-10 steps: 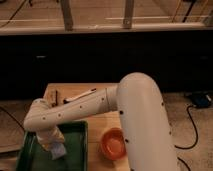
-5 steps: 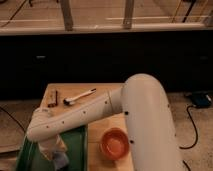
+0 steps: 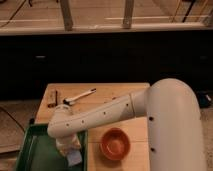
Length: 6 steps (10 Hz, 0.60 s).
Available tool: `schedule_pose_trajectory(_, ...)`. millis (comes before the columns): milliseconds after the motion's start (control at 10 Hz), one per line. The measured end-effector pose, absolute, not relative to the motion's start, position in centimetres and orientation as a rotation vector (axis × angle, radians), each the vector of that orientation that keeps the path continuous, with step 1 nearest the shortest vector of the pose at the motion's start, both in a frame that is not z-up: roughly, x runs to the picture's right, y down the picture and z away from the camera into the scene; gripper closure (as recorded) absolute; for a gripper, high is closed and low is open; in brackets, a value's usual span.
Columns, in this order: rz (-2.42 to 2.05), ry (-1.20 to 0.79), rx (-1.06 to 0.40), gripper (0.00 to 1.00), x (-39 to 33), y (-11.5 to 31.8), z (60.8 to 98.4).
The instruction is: Wipe tray with sponge
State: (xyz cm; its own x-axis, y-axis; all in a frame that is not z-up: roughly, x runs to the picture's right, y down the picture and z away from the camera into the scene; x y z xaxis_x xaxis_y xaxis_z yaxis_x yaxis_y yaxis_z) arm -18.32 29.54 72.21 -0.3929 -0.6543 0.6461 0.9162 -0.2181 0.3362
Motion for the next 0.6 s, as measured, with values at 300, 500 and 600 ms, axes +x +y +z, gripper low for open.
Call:
schedule_pose_trajectory(300,-1.853,-0.849,-0.414,1.00,-21.2,26.9,73.2)
schedule_pose_trajectory(500,-1.928,-0.889,-0.389,1.00,-24.6,26.0,73.2)
schedule_pose_trajectory(600,-1.963,-0.908,-0.381,1.00,-25.9,26.2,72.9)
